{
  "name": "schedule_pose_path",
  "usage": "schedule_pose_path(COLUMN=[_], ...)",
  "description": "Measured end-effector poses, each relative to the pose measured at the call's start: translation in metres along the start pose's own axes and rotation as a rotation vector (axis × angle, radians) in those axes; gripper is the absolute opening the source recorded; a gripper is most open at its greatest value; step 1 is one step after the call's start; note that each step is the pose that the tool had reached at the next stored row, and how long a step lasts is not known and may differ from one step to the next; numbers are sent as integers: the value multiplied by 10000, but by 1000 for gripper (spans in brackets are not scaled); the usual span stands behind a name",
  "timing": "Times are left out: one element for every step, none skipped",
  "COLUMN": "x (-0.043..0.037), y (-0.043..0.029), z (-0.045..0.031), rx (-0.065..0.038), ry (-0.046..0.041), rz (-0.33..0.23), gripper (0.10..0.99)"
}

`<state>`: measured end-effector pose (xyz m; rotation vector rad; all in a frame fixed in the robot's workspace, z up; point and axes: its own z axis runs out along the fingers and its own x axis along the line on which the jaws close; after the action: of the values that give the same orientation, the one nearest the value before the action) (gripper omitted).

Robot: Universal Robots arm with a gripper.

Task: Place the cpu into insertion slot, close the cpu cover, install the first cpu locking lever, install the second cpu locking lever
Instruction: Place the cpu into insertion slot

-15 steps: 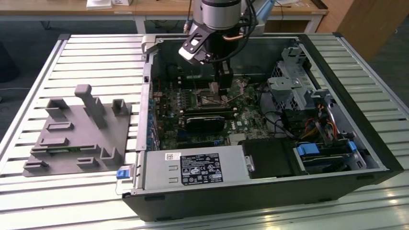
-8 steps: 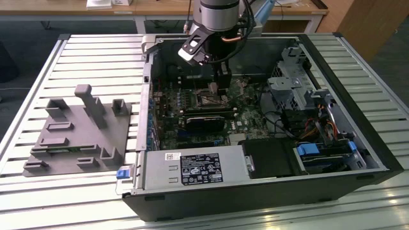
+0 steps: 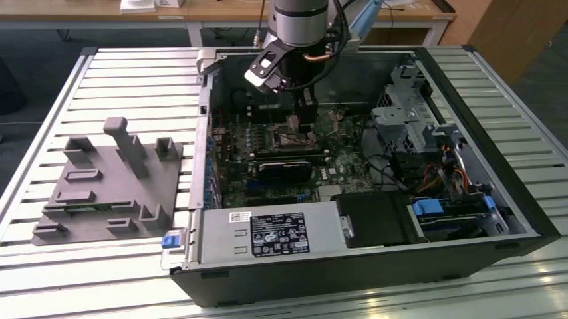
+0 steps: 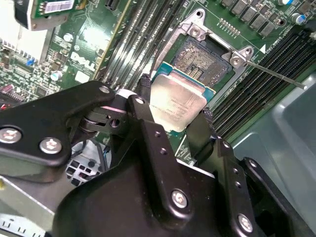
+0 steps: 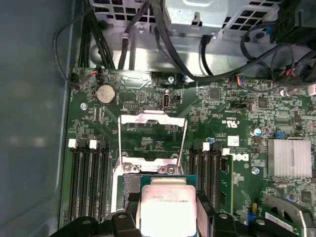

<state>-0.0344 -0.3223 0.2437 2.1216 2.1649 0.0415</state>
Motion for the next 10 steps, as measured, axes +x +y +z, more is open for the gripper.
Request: schedule_pose_path(x=[4, 8, 14, 19, 24, 31, 37, 43, 47, 51], y=[-4, -9, -14, -18, -23, -28, -32, -35, -38, -41], z=[13, 26, 38, 52, 66, 78, 88, 97, 106, 117], rx=[-1, -1, -1, -1, -1, -2, -1, -1, -1, -1], ry=[12, 22, 28, 32, 35, 36, 37, 39, 44, 51], rz=[1, 2, 3, 3, 3, 4, 4, 4, 5, 5], gripper=[533, 533, 533, 533, 533, 533, 533, 533, 533, 533])
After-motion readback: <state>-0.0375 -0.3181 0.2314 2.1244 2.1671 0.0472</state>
